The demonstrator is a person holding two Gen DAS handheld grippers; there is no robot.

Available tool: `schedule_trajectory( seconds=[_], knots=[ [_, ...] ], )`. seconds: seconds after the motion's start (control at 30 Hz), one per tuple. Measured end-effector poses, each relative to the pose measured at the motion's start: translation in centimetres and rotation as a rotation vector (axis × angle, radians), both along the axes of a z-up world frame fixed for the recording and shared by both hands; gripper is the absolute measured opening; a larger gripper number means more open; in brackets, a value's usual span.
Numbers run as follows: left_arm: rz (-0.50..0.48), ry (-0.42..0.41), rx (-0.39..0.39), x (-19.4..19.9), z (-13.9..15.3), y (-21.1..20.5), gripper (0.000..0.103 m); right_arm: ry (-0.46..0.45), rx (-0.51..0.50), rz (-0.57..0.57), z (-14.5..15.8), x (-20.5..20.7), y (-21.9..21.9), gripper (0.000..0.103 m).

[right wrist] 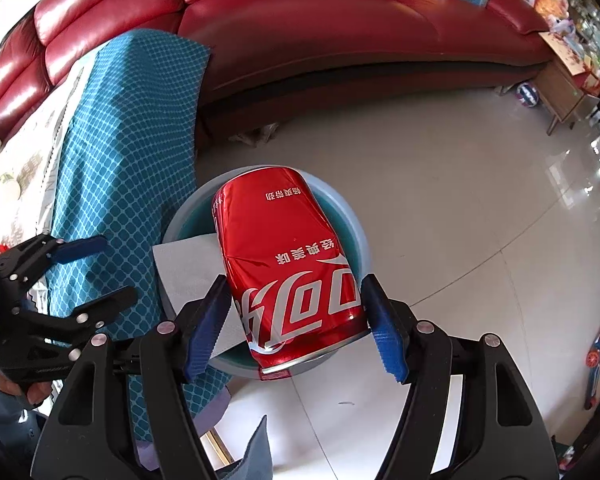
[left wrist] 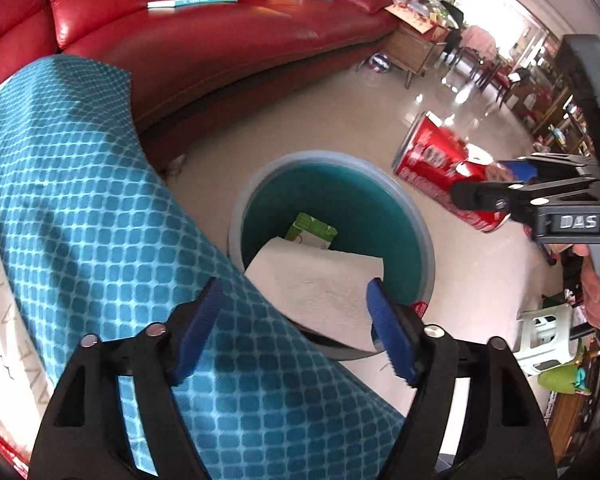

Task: Collect trash
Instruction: 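Carry the tissue and can over the teal bin and open both tools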

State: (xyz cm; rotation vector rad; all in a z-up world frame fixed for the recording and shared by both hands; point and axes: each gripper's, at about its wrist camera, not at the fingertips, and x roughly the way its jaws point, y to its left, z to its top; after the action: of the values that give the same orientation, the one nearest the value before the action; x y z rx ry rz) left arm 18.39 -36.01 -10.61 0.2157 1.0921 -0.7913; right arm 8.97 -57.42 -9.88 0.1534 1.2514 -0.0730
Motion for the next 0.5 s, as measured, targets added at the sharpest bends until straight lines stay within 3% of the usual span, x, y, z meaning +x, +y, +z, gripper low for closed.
schedule_trajectory(
  seconds=[0.1,0.17,0.5],
  knots=[
    [0.012,-0.008,-0.012,-0.2,0.5,0.8,0.083,0.029,0.017,0.004,-0.9,0.7,0.3,0.065],
    [0.016,-0.008,-0.017,-0.3,0.7,1.1,0.084,0.037,0.018,-0.002,-1.2,1.0,0.4,0.072],
    [0.023,-0.007,-0.038,-0.9,1.4,2.3,0.087,0.038,0.007,-0.011,-0.6,0.5,0.8,0.078]
  ],
)
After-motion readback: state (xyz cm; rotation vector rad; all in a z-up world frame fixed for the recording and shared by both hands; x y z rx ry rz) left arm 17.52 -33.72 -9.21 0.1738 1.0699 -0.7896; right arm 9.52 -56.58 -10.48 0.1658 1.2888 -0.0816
